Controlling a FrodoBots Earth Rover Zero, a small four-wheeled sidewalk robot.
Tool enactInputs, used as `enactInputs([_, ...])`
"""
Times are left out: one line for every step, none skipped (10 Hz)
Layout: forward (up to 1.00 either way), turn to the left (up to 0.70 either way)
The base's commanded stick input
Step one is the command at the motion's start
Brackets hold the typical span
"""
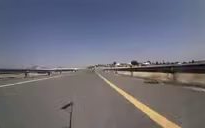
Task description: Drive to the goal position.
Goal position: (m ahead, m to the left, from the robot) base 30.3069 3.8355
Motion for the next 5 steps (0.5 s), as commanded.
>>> enactInputs([1.0,0.0])
enactInputs([1.0,0.0])
enactInputs([1.0,0.0])
enactInputs([1.0,0.0])
enactInputs([1.0,0.0])
